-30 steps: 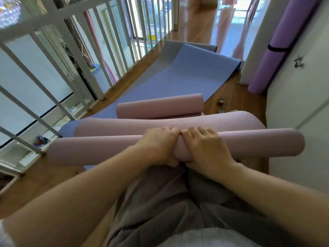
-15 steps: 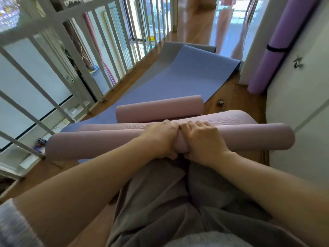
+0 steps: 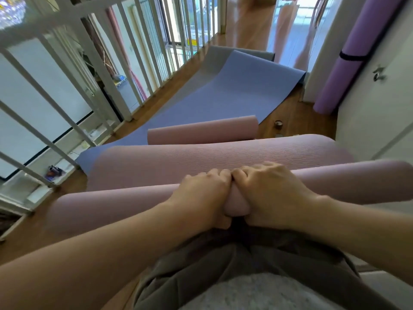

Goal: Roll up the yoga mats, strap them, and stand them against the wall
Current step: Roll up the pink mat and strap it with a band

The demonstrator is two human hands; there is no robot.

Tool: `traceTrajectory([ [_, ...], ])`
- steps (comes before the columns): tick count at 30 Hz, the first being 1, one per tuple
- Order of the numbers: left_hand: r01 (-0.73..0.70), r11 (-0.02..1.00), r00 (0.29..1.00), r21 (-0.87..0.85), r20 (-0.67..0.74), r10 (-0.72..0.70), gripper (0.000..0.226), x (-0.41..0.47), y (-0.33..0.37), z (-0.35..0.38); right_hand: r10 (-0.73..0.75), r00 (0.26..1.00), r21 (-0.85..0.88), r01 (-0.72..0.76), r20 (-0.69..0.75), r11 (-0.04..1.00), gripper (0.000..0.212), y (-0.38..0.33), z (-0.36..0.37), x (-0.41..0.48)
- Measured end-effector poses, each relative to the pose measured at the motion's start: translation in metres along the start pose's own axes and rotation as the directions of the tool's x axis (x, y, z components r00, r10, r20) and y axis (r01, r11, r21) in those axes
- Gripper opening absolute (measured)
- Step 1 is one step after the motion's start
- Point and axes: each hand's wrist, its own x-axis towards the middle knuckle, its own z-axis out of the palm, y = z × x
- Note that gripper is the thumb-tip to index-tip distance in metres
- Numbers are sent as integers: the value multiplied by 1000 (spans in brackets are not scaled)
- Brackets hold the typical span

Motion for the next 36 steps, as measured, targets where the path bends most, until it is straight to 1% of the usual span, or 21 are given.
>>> traceTrajectory([
  [2,8,1000,1000,20,-1,-8,73,-2,2,16,38,998,26,-39,49,999,53,-6,21,-8],
  [4,-1,999,996,52,-85,5,74,-8,-1,23,42,998,76,-46,48,996,56,-5,24,-8],
  [7,1,988,981,151,-194,28,80,-15,-5,29,20,981,163,-52,190,985,62,5,6,6],
  [9,13,991,988,132,-152,7,82,-7,-10,25,32,972,196,-79,232,977,66,7,2,13],
  [10,7,996,994,91,-105,2,83,-1,-13,21,68,978,181,-105,199,978,68,4,4,12],
  [13,-38,999,996,-1,77,38,81,17,-24,3,170,982,31,-168,-83,985,70,-16,31,-2],
  [14,-47,999,992,-7,115,48,80,20,-26,0,177,968,37,-174,-179,984,69,-19,38,-6],
  [15,-39,999,990,-8,132,40,79,23,-26,-1,180,961,64,-170,-212,983,69,-19,40,-5],
  [17,22,999,995,31,92,-25,80,21,-19,3,161,981,104,-150,-112,983,66,-11,28,5],
  [19,79,982,991,172,-118,-59,80,12,-9,15,132,991,155,-136,37,979,60,1,10,18],
  [20,92,970,977,226,-208,-44,80,5,-4,21,134,988,165,-144,70,976,58,4,6,22],
  [21,98,964,967,249,-253,-32,80,2,-1,25,152,985,179,-164,81,970,57,3,7,23],
  [22,96,965,963,245,-268,-28,79,2,-1,26,176,982,174,-186,68,967,57,-1,10,21],
  [24,79,980,974,181,-223,-37,75,8,-8,23,229,970,81,-223,-82,972,60,-9,28,12],
  [26,68,991,989,114,-141,-51,75,20,-12,13,207,953,50,-201,-220,978,62,-12,40,6],
  [27,73,993,994,88,-94,-65,76,25,-13,7,205,963,56,-198,-178,979,61,-8,34,11],
  [29,107,992,992,62,-68,-103,77,28,-11,4,182,983,107,-183,20,977,56,2,15,26],
  [30,113,990,988,87,-113,-103,78,25,-10,8,151,983,154,-167,108,974,56,8,9,33],
  [32,112,971,955,209,-292,-47,82,13,-10,23,114,962,196,-166,250,967,57,14,-2,45],
  [34,108,956,915,273,-403,12,83,10,-15,38,114,952,192,-173,285,966,57,16,-2,48],
  [36,100,962,919,255,-394,9,78,15,-18,38,188,954,191,-235,235,953,62,10,6,43],
])
